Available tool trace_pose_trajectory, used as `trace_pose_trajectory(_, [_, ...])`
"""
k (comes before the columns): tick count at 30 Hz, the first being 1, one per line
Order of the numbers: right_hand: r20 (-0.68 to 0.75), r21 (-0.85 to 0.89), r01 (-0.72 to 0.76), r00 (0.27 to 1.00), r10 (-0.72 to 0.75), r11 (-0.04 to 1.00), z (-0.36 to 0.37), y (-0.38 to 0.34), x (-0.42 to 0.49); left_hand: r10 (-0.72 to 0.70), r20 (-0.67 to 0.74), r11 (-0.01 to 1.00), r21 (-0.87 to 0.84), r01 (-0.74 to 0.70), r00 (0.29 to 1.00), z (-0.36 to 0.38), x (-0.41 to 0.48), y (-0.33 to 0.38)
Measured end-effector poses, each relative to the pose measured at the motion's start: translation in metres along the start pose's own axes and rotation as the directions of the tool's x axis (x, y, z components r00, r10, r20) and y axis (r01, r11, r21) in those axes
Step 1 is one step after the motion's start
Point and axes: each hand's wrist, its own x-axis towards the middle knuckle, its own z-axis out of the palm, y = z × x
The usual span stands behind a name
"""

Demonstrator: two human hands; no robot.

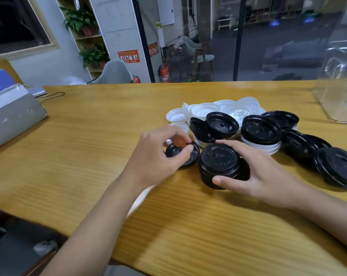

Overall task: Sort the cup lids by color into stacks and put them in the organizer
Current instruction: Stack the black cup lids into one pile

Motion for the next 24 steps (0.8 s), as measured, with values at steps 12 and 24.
trace_pose_trajectory(12, [-0.026, 0.033, -0.020, 0.999, 0.021, 0.999, -0.001, 0.004, 0.000, -0.028, 0.104, 0.998, 0.067, 0.021, 0.994, 0.004, -0.011, -0.017])
trace_pose_trajectory(24, [-0.035, 0.019, -0.008, 0.999, 0.008, 1.000, -0.001, 0.003, -0.001, -0.310, 0.115, 0.915, -0.232, 0.329, 0.944, -0.001, -0.008, -0.011])
